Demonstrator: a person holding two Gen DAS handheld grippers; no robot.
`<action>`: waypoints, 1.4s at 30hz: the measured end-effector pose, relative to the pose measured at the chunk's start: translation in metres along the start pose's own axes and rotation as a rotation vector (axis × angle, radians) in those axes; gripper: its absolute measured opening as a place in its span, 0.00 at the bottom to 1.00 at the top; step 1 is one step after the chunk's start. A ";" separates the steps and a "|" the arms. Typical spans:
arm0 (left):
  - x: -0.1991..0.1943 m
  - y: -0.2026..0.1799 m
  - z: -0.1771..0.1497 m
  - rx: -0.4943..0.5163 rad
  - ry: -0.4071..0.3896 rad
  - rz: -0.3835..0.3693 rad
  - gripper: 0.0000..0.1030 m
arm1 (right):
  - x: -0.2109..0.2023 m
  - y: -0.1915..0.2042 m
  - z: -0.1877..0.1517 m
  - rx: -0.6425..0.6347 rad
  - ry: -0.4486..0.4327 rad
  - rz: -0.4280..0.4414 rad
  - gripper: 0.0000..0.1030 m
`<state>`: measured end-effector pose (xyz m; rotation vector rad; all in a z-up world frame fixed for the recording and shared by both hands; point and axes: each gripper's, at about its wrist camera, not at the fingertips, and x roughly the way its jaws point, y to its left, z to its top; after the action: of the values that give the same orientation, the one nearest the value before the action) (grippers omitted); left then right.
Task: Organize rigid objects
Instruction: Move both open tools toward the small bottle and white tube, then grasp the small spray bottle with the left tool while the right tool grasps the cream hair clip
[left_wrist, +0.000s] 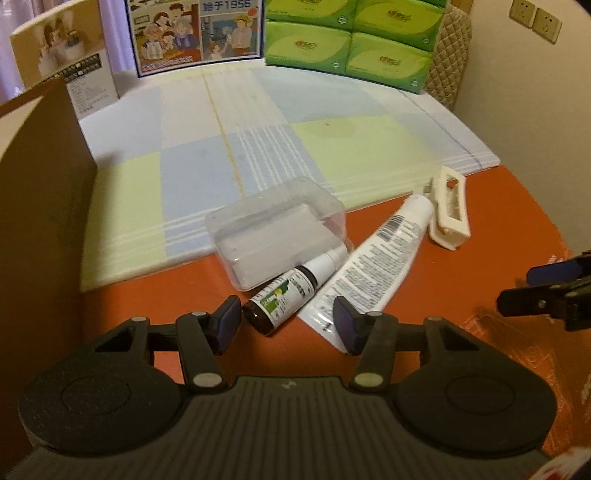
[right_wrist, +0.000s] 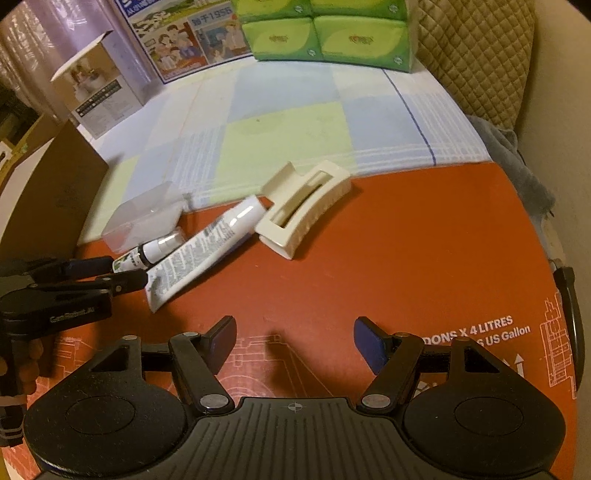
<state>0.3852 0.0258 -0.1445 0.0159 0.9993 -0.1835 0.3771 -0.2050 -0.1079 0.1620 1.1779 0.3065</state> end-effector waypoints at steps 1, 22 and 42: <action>0.000 -0.002 -0.001 0.002 0.006 -0.010 0.41 | 0.000 -0.002 0.000 0.005 0.003 -0.003 0.66; 0.009 -0.023 0.021 0.025 0.033 -0.061 0.34 | -0.007 -0.022 0.004 0.040 -0.024 -0.038 0.66; 0.028 -0.028 0.031 -0.027 0.059 -0.028 0.19 | 0.027 0.017 0.038 -0.042 -0.130 0.000 0.46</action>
<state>0.4209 -0.0083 -0.1492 -0.0177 1.0608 -0.1960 0.4192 -0.1786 -0.1128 0.1429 1.0419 0.3157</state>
